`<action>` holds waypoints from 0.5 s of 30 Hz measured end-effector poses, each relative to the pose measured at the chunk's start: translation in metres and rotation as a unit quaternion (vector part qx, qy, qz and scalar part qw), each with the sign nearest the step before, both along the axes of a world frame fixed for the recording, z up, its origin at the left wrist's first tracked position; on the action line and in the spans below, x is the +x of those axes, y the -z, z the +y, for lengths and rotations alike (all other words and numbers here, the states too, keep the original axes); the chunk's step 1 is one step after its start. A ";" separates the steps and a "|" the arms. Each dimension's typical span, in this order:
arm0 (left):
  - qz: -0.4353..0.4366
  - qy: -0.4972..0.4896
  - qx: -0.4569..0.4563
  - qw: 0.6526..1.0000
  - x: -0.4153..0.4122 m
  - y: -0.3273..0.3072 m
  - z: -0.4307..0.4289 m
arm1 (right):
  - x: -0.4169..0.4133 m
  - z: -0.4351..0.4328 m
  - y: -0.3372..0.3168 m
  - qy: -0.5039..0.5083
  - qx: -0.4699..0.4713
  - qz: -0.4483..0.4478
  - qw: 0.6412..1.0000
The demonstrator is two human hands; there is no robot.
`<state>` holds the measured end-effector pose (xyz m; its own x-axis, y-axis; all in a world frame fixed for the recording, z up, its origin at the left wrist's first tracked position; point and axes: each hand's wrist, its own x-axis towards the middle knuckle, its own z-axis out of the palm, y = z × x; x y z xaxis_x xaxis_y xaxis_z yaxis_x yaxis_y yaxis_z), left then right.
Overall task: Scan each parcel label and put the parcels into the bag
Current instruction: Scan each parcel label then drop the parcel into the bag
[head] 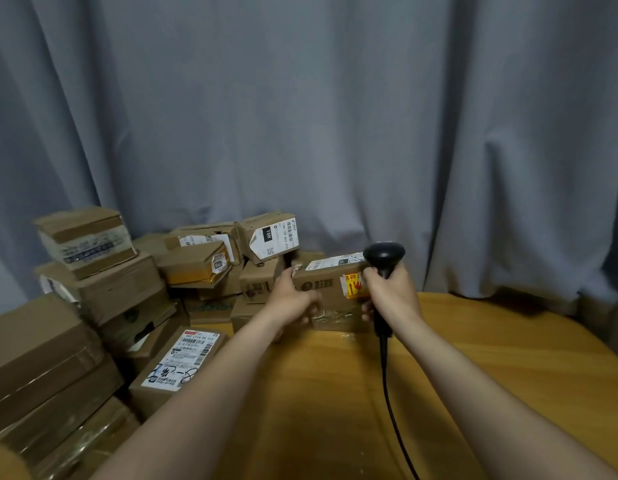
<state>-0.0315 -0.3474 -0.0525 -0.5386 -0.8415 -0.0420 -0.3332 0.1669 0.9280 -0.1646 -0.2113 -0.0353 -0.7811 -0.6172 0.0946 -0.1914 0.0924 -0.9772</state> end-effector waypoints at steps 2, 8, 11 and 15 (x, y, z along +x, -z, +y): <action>0.051 -0.009 0.052 0.997 0.012 -0.007 0.016 | 0.010 0.019 -0.012 -0.011 -0.010 0.007 1.000; 0.078 -0.050 0.034 0.995 0.057 -0.032 0.073 | 0.052 0.079 -0.043 -0.059 0.012 0.037 0.998; 0.128 -0.117 0.040 0.984 0.083 -0.042 0.094 | 0.077 0.106 -0.052 -0.091 0.032 0.062 0.993; 0.137 -0.167 0.042 0.975 0.114 -0.053 0.118 | 0.105 0.131 -0.049 -0.119 0.049 0.060 0.990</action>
<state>0.0821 -0.2298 0.0004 -0.2358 -0.9717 -0.0116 -0.0924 0.0106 0.9957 -0.0599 -0.0803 0.0138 -0.6000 -0.7927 0.1080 -0.3327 0.1244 -0.9348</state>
